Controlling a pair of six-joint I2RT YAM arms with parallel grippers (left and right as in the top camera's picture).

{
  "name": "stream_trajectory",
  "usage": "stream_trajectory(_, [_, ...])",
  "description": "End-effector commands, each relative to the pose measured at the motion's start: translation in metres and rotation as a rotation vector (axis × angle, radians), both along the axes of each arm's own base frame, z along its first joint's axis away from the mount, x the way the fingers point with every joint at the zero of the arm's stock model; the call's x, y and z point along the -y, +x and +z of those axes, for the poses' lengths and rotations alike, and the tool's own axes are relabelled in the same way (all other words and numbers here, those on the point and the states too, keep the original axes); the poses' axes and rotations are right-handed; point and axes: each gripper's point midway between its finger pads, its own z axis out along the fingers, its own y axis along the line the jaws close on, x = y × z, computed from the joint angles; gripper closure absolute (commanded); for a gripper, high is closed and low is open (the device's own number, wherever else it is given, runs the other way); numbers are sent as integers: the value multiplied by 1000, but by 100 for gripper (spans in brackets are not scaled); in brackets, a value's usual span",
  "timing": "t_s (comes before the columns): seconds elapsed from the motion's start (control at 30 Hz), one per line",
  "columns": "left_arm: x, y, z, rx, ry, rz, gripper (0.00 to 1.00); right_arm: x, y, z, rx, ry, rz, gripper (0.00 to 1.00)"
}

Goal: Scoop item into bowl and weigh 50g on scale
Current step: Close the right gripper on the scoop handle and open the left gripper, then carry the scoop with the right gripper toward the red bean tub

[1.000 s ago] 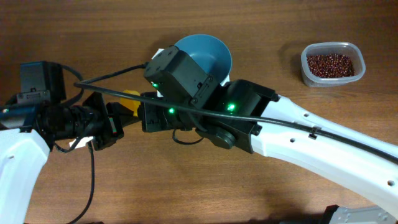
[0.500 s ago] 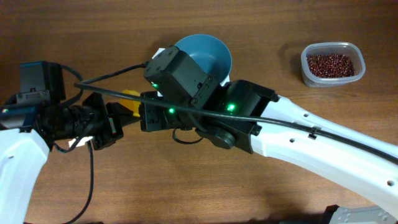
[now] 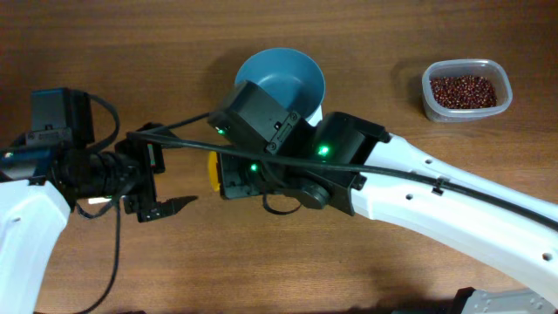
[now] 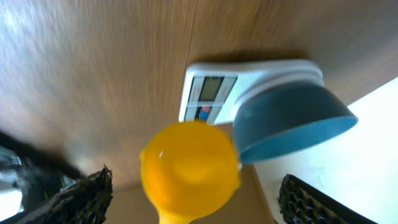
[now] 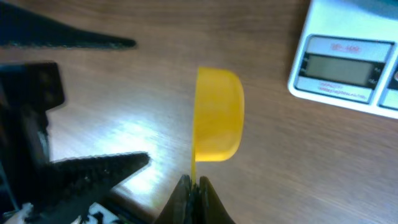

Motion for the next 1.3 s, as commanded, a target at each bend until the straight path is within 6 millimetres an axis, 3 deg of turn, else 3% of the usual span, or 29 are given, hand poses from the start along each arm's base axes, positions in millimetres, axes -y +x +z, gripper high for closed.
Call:
stream_trajectory(0.0, [-25,3,-15,115,247,-162,2,18,-12,-10,-44,-87,-3,96])
stream_trajectory(0.1, [-36,1,-21,192,369,-320,1,48,-31,3,-72,-142,-8,96])
stream_trajectory(0.2, [-38,1,-22,195,391,-334,1,106,-48,60,55,-131,-74,96])
stream_trajectory(0.23, [-38,1,-22,195,391,-334,1,130,-59,85,114,-93,-97,96])
stream_trajectory(0.33, [-38,1,-22,196,392,-334,1,183,-93,135,233,70,-119,96])
stream_trajectory(0.37, [-38,1,-22,195,391,-334,1,204,-109,144,261,115,-122,96])
stream_trajectory(0.57, [-38,1,-22,196,392,-334,1,271,-157,175,452,338,-107,96])
stream_trajectory(0.8, [-38,1,-22,196,392,-334,1,281,-163,159,440,281,-92,96])
stream_trajectory(0.93, [-38,1,-22,196,392,-334,1,295,-125,168,532,273,-336,96])
stream_trajectory(1.07, [-38,1,-22,196,392,-334,1,278,-95,150,574,249,-413,96])
stream_trajectory(1.27, [-38,1,-22,196,392,-334,1,294,-81,133,619,120,-503,96])
